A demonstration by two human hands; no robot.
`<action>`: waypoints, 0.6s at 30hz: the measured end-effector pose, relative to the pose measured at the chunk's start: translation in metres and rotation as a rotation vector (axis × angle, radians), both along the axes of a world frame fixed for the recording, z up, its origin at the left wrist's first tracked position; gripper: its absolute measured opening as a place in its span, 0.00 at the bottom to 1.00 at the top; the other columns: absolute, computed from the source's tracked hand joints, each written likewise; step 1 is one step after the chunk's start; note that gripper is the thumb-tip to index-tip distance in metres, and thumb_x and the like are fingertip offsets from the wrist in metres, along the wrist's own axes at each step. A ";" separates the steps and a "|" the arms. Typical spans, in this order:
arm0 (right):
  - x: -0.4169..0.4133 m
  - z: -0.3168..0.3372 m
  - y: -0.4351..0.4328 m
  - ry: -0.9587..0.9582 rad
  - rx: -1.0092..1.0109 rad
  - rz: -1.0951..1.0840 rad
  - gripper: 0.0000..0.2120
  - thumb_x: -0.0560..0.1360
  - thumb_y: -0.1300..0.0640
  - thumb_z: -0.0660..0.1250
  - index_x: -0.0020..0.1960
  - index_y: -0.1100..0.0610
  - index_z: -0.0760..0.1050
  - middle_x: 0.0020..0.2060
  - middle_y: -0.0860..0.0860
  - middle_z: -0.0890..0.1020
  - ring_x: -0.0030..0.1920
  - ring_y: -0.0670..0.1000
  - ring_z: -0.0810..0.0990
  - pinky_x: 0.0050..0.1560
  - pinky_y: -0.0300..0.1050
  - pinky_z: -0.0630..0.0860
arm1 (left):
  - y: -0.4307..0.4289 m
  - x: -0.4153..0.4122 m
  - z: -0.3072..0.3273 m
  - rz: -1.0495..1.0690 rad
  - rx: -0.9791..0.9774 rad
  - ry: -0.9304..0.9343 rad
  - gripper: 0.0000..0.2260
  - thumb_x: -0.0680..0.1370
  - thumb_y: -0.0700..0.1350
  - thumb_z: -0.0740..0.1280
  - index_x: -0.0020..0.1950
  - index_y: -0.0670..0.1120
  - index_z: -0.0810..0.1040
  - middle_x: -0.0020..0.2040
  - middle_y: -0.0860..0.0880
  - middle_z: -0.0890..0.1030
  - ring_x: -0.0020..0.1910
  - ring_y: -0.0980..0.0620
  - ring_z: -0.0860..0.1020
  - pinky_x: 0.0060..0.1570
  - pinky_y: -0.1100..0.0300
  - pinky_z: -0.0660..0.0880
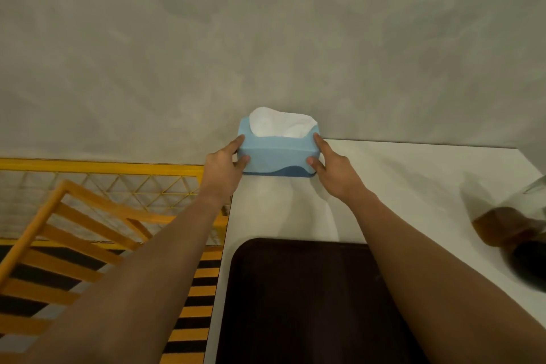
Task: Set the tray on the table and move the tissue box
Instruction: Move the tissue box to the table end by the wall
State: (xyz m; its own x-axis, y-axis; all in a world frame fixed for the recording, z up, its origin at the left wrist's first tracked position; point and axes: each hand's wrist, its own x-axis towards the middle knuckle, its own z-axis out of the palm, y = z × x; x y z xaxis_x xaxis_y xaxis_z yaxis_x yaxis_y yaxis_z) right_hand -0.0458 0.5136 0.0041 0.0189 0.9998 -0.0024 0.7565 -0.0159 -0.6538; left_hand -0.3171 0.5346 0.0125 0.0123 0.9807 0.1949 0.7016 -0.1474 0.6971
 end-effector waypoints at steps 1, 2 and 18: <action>0.001 0.000 0.003 0.002 -0.002 0.000 0.31 0.83 0.39 0.54 0.82 0.44 0.48 0.66 0.59 0.76 0.59 0.58 0.77 0.59 0.49 0.70 | 0.003 0.000 0.000 -0.003 -0.004 0.000 0.24 0.82 0.46 0.68 0.77 0.48 0.70 0.62 0.40 0.83 0.57 0.42 0.82 0.62 0.54 0.74; 0.002 0.000 0.006 0.005 -0.004 -0.001 0.31 0.83 0.39 0.54 0.82 0.43 0.48 0.66 0.59 0.76 0.59 0.58 0.77 0.59 0.48 0.70 | 0.006 0.000 0.000 -0.005 -0.007 0.001 0.24 0.82 0.46 0.68 0.78 0.48 0.70 0.63 0.40 0.83 0.58 0.42 0.81 0.63 0.54 0.74; 0.002 0.000 0.029 -0.028 -0.013 -0.028 0.30 0.83 0.40 0.53 0.82 0.42 0.45 0.66 0.58 0.74 0.54 0.50 0.72 0.61 0.49 0.71 | 0.029 0.004 0.003 0.002 -0.043 -0.077 0.24 0.82 0.43 0.68 0.78 0.49 0.70 0.66 0.42 0.81 0.64 0.42 0.78 0.69 0.45 0.73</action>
